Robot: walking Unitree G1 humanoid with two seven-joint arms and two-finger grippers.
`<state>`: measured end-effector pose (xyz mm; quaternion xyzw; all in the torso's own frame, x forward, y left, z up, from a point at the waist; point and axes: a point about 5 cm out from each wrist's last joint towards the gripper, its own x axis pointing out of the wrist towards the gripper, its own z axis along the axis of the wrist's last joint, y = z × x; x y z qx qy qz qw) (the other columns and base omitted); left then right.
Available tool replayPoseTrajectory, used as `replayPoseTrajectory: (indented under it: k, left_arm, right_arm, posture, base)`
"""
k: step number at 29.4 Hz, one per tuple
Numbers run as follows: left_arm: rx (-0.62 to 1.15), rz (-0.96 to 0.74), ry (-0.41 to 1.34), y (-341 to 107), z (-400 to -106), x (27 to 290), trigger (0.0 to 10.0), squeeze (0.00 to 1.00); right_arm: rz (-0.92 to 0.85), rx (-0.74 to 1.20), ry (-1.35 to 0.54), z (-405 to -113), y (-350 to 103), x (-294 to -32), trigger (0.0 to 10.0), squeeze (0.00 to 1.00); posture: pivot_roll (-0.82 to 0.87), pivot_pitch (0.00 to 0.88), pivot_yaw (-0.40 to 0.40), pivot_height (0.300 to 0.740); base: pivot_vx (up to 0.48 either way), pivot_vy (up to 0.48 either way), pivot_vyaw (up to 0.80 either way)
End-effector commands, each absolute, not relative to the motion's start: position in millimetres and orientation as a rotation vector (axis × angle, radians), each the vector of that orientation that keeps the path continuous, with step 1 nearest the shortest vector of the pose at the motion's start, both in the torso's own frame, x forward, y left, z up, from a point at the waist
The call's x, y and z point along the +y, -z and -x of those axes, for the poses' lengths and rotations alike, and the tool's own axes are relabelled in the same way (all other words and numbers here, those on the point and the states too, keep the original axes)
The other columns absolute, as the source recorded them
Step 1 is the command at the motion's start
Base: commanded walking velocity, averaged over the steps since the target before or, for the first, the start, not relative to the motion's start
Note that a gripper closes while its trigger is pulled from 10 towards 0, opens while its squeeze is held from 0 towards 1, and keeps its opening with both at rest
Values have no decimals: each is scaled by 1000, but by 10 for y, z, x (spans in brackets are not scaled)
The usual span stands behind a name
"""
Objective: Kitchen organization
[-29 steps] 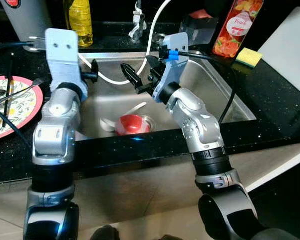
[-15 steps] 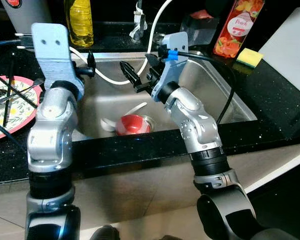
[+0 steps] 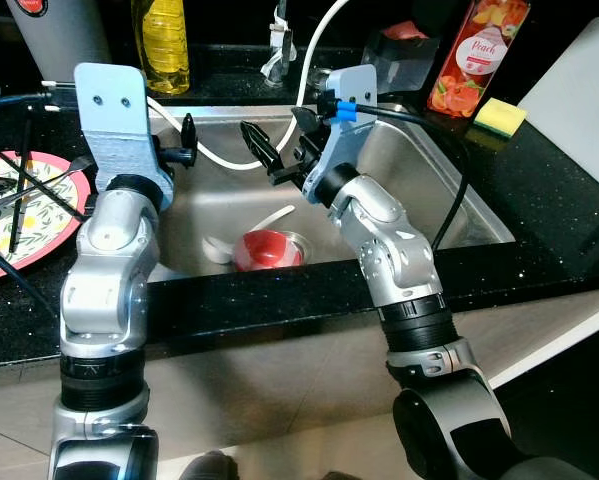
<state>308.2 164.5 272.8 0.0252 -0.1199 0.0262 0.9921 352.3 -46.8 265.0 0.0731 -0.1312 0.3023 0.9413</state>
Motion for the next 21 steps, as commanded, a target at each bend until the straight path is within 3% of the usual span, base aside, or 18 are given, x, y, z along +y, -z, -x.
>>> replayPoseTrajectory:
  k: [1, 21]
  left_arm:
    - [-254, -36, -52, -2731, -3057, 1639, 10000, 0]
    - [-253, -12, -43, -2700, -3089, 1639, 10000, 0]
  right_arm:
    - [-154, -279, -614, -3536, -2668, -483, 10000, 0]
    - [-137, -281, -612, -3546, -2657, -517, 10000, 0]
  posture:
    - [160, 0, -58, 740]
    - [146, 0, -52, 740]
  base:
    - [0, 0, 0]
    - [0, 0, 0]
